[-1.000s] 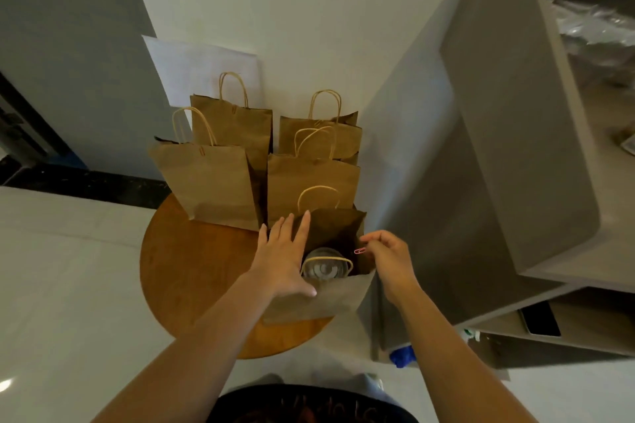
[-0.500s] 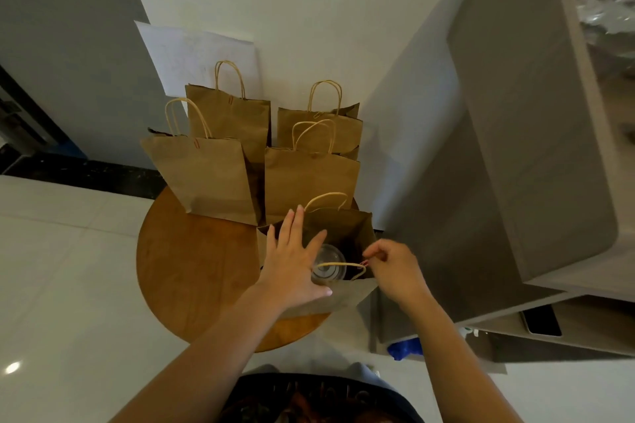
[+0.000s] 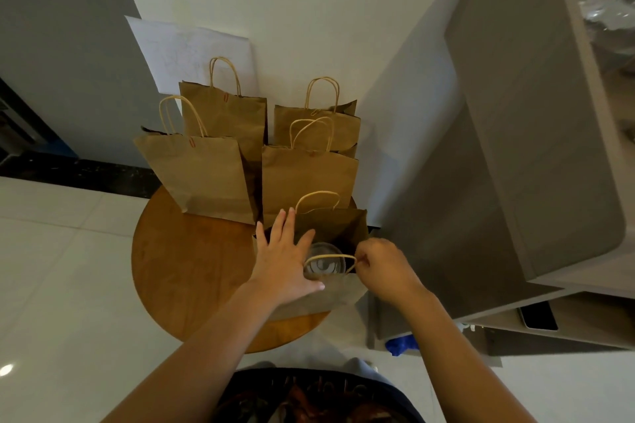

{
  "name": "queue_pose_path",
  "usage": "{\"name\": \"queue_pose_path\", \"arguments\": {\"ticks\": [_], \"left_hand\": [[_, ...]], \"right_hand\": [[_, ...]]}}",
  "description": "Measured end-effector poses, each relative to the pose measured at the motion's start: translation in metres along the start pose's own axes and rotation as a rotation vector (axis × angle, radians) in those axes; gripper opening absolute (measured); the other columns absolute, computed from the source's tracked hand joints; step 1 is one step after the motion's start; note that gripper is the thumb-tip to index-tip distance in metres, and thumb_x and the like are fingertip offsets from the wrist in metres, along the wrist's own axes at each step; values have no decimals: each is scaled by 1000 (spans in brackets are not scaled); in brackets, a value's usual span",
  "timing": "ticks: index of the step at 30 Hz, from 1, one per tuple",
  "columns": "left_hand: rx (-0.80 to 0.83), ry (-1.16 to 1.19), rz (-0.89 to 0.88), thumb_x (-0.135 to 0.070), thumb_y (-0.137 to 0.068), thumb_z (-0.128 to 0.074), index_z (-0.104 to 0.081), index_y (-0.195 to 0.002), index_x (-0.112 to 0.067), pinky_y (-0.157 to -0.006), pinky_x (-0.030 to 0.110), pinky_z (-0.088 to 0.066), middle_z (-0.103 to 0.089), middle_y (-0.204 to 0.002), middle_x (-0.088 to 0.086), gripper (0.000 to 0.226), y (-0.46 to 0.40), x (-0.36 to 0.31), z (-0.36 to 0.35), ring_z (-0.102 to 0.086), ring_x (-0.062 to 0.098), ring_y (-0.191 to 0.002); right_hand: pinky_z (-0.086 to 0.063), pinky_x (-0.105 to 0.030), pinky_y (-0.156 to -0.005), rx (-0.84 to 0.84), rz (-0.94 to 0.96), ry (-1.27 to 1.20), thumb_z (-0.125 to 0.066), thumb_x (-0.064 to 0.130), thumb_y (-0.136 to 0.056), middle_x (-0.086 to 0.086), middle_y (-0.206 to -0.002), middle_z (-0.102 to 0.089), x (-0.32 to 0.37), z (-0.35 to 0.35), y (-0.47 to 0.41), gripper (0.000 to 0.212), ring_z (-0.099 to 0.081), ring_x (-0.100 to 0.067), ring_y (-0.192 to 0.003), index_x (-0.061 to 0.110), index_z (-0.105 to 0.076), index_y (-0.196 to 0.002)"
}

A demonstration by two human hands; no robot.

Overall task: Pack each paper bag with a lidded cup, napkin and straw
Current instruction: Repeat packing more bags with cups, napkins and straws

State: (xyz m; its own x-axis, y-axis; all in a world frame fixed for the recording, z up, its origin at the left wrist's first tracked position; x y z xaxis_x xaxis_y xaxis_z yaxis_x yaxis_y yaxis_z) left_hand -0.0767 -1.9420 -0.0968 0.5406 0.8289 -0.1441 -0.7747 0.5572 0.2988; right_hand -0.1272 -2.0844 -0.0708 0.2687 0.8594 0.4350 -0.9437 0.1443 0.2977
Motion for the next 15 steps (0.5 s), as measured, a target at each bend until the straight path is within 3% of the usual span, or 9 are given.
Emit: {"name": "queue_pose_path", "arguments": {"ticks": [4,9,12,15], "left_hand": [[-10,0,15,-67,-79,-55,-14,-149,-30,-112,56,9,13,-158,6,89,-3,4,0,15,28,-145],[-96,67,26,-57,-82,-58,-23,-146,-27,-116,45,-10,-9,-154,5,78,-4,7,5,-9,26,-143],[-170,147,-27,-49,-82,-63,-34,-138,-26,-107,32,-26,-26,-145,0,67,-5,4,9,-27,20,-134],[-203,226,-49,-43,-82,-66,-37,-133,-26,-104,30,-28,-38,-139,-6,61,-7,4,12,-34,15,-129]], "right_hand": [[-41,-14,-64,-68,-43,-347,-53,4,-89,3,-86,-54,-7,-1,0,14,-51,-8,-74,14,-63,-88],[-41,-12,-61,-63,-79,-477,-55,3,-89,3,-81,-59,-18,-7,-3,16,-54,-5,-71,15,-65,-88],[-49,-21,-70,-102,-160,-688,-55,-1,-88,-2,-76,-61,-27,-11,-5,21,-58,-13,-73,15,-66,-80],[-48,-31,-75,-134,-315,-987,-53,-3,-88,-8,-78,-62,-41,-16,-12,24,-57,-20,-77,13,-66,-76]]}}
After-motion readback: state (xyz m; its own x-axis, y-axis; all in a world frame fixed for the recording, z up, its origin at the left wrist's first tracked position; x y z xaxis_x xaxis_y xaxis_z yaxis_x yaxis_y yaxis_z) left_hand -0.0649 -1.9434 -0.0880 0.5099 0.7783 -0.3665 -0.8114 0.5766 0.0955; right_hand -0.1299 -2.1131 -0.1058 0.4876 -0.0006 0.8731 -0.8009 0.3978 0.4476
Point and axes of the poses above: each hand's wrist, its own y-axis away from the middle knuckle, its own z-axis out of the back of the hand, x = y × z, the point moved 7 cm from there along -y, towards the middle knuckle
